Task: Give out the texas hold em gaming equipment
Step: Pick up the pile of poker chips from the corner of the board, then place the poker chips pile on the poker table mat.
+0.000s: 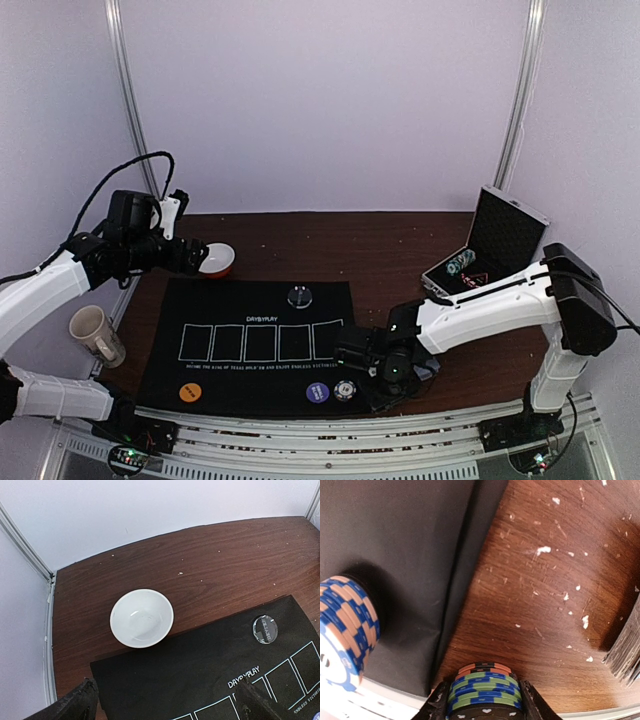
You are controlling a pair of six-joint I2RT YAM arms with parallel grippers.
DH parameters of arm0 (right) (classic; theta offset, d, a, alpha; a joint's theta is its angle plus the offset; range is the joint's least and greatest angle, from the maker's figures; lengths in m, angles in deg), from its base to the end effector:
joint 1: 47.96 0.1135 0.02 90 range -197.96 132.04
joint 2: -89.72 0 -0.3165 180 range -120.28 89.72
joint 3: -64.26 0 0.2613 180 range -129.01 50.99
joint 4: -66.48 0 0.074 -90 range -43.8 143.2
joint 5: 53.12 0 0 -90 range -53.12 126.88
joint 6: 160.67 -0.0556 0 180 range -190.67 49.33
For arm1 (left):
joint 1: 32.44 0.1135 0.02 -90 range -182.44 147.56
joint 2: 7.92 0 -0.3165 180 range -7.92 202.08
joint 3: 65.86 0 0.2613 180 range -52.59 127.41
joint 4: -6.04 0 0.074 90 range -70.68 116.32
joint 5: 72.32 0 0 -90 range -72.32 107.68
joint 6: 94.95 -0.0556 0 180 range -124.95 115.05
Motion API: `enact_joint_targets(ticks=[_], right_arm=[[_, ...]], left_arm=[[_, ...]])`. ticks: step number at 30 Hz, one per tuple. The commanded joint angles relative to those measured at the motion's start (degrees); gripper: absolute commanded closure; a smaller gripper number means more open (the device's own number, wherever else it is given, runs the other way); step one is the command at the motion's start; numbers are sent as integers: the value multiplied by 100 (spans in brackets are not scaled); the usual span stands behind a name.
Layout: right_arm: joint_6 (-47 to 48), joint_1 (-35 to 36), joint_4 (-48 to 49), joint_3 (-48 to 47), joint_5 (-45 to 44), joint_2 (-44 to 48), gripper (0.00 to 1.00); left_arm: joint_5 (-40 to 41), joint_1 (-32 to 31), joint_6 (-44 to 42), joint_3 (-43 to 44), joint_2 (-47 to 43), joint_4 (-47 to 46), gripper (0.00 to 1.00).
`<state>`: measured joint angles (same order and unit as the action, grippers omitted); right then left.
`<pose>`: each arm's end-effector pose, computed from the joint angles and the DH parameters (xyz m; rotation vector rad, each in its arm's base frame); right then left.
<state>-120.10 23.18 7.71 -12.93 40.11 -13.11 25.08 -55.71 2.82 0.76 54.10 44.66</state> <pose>0.1064 0.3213 0.1801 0.5948 -3.0791 -0.1768 0.2224 -0.0878 0.3417 0.2180 2.1530 -0.1728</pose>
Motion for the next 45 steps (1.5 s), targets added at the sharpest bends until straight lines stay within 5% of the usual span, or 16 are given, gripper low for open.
enact_joint_targets(ticks=[1, 21, 36, 45], right_arm=[[-4, -1, -300, -187, -192, 18, 100], [397, -75, -1670, -1731, -715, -71, 100], [1603, 318, -2239, -6342, -555, -2749, 100], [1779, 437, -2042, -6738, -394, -3748, 100]], left_arm=[[-42, -18, -71, 51, -94, -189, 2], [-165, -15, -9, -19, -83, -193, 2], [-248, -17, 241, -130, -14, -52, 2], [-301, -11, 269, -152, -32, 10, 2]])
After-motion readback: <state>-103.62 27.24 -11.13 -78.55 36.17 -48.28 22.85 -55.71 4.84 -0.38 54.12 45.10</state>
